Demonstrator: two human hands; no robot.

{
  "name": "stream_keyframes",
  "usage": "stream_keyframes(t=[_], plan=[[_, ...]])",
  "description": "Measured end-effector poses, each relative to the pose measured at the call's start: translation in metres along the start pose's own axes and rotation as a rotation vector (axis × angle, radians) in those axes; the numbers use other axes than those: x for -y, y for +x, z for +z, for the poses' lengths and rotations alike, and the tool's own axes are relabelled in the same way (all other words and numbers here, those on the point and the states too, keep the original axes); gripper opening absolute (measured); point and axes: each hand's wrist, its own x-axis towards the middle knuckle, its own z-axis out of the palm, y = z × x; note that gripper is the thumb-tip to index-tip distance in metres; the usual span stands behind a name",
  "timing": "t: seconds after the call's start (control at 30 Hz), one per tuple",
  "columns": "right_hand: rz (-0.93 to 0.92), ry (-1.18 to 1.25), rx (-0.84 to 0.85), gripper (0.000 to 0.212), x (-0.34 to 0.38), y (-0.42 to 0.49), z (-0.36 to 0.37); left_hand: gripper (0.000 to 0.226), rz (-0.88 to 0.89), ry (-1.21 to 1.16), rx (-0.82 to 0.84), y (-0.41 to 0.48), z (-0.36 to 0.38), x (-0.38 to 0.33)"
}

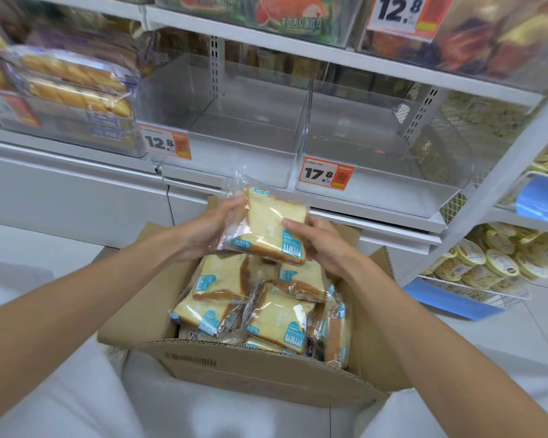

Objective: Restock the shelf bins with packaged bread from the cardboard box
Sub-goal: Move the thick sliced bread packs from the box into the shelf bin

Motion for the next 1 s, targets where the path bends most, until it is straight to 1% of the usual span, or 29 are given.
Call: stream_keyframes(t=[0.03,0.07,0.1,0.13,0.17,0.2,0.23,0.27,0.3,0.33,0.37,0.4,0.47,0.5,0.53,0.57,0.6,0.63,0.67,0.7,0.77,0.83,0.87,0.93,0.97,1.0], plan=[[0.003,0.049,-0.017,0.07,0.005,0.001,0.0,0.068,0.007,0.016,0.016,-0.001,0.0,-0.003],[-0.01,0.107,-0.015,0.069,0.01,0.003,0.003,0.079,0.025,0.037,0.002,-0.003,0.0,-0.007],[-0.033,0.14,-0.013,0.067,0.016,0.006,0.006,0.086,0.054,0.077,-0.062,-0.004,0.0,-0.011],[-0.053,0.151,-0.02,0.066,0.023,0.009,0.012,0.084,0.095,0.12,-0.146,-0.003,-0.002,-0.015],[-0.065,0.152,-0.041,0.068,0.031,0.013,0.017,0.074,0.145,0.16,-0.236,-0.001,-0.005,-0.02],[-0.075,0.141,-0.052,0.073,0.039,0.019,0.022,0.06,0.186,0.187,-0.315,0.001,-0.008,-0.026],[-0.082,0.118,-0.039,0.081,0.049,0.024,0.026,0.044,0.233,0.215,-0.359,0.004,-0.013,-0.033],[-0.084,0.082,-0.009,0.088,0.061,0.03,0.03,0.029,0.28,0.253,-0.375,0.006,-0.018,-0.043],[-0.086,0.047,0.023,0.091,0.074,0.037,0.033,0.018,0.313,0.3,-0.365,0.008,-0.026,-0.054],[-0.094,0.026,0.039,0.089,0.086,0.046,0.035,0.015,0.325,0.337,-0.35,0.009,-0.034,-0.066],[-0.11,0.022,0.035,0.081,0.1,0.054,0.038,0.021,0.324,0.371,-0.354,0.015,-0.045,-0.077],[-0.127,0.025,0.025,0.069,0.114,0.063,0.041,0.034,0.317,0.41,-0.367,0.018,-0.053,-0.09],[-0.155,0.025,-0.01,0.049,0.139,0.08,0.048,0.068,0.296,0.485,-0.437,0.027,-0.07,-0.117],[-0.157,0.036,-0.03,0.044,0.15,0.091,0.051,0.077,0.298,0.486,-0.507,0.031,-0.081,-0.128],[-0.153,0.061,-0.047,0.042,0.16,0.104,0.054,0.076,0.334,0.467,-0.589,0.037,-0.094,-0.135],[-0.154,0.091,-0.059,0.04,0.169,0.117,0.056,0.07,0.421,0.499,-0.698,0.042,-0.109,-0.14],[-0.162,0.117,-0.076,0.04,0.176,0.132,0.058,0.06,0.547,0.602,-0.818,0.048,-0.127,-0.14],[-0.169,0.13,-0.096,0.044,0.182,0.148,0.06,0.056,0.647,0.739,-0.936,0.055,-0.146,-0.136],[-0.174,0.127,-0.124,0.052,0.186,0.164,0.065,0.052,0.68,0.865,-1.035,0.063,-0.165,-0.13],[-0.174,0.107,-0.163,0.057,0.187,0.181,0.07,0.046,0.664,0.963,-1.09,0.074,-0.184,-0.121],[-0.197,0.056,-0.238,0.056,0.184,0.217,0.082,0.037,0.667,1.121,-1.124,0.091,-0.208,-0.108],[-0.258,0.011,-0.303,0.053,0.181,0.251,0.095,0.037,0.769,1.283,-1.111,0.103,-0.223,-0.095],[-0.304,-0.008,-0.326,0.054,0.181,0.266,0.1,0.035,0.847,1.317,-1.108,0.107,-0.228,-0.089],[-0.377,-0.072,-0.337,0.058,0.182,0.298,0.103,0.032,0.951,1.295,-1.11,0.112,-0.235,-0.079],[-0.389,-0.152,-0.311,0.063,0.18,0.312,0.104,0.032,0.979,1.27,-1.115,0.113,-0.235,-0.078],[-0.378,-0.265,-0.281,0.073,0.175,0.327,0.102,0.031,0.999,1.253,-1.123,0.115,-0.235,-0.076]])
